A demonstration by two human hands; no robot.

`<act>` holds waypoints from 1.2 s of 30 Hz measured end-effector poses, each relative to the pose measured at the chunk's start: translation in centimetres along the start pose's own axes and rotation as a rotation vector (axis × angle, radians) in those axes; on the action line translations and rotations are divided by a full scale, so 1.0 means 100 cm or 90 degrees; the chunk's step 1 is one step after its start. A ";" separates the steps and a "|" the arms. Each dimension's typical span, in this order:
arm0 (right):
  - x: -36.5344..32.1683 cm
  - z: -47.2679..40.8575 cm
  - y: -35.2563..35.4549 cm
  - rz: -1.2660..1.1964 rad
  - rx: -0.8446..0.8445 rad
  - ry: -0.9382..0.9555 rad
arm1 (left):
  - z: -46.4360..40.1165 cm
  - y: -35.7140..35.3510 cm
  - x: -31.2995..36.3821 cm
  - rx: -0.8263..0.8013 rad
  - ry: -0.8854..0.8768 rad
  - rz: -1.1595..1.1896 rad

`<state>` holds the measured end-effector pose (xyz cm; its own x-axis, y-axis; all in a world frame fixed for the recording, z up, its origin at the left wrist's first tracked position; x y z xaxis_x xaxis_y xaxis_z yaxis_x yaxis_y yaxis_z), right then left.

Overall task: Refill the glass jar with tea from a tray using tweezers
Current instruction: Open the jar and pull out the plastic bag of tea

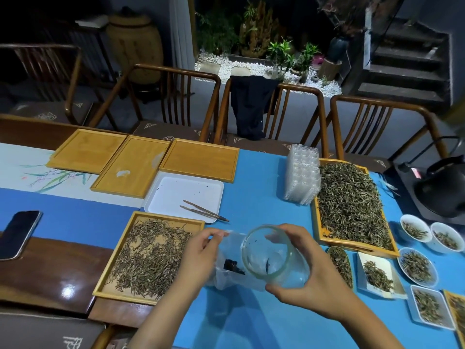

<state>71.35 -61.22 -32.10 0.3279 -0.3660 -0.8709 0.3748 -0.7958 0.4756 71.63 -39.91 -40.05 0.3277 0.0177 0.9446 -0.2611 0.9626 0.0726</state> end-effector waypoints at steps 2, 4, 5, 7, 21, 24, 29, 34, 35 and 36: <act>0.001 0.001 -0.001 0.083 -0.010 -0.014 | 0.001 0.000 -0.004 -0.007 0.018 0.000; 0.004 0.003 -0.001 0.169 -0.024 -0.018 | 0.002 0.001 -0.007 -0.014 0.030 0.002; 0.006 0.004 -0.002 0.192 -0.036 -0.021 | 0.002 0.001 -0.009 -0.011 0.035 -0.002; 0.008 0.005 -0.005 0.227 -0.056 -0.022 | 0.003 0.002 -0.010 0.005 0.039 -0.004; 0.031 0.002 0.002 0.051 0.030 -0.051 | -0.007 0.043 0.043 0.084 -0.028 -0.012; 0.039 -0.003 0.000 0.002 0.030 -0.058 | -0.013 0.080 0.062 0.134 -0.051 -0.016; 0.066 -0.016 -0.021 -0.072 0.020 -0.066 | -0.025 0.143 0.093 0.232 -0.070 0.031; 0.097 -0.039 -0.051 -0.094 0.009 -0.086 | -0.042 0.213 0.101 0.321 -0.084 -0.049; 0.104 -0.044 -0.058 -0.092 0.009 -0.091 | -0.046 0.228 0.099 0.340 -0.087 -0.054; 0.110 -0.049 -0.065 -0.091 0.010 -0.098 | -0.049 0.243 0.095 0.356 -0.088 -0.060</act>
<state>76.80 -57.76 -44.17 0.1353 -0.3170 -0.9387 0.3946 -0.8518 0.3445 72.88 -15.04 -30.86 0.2609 -0.1333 0.9561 -0.6881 0.6689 0.2811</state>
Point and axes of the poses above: each hand's wrist, its own z-axis away from the middle knuckle, its own y-axis out of the back of the hand, x = y × z, the point moved 4 cm from there along -z, towards the middle knuckle, and after that the axes turned 4 degrees about y, right-handed, at the moved point
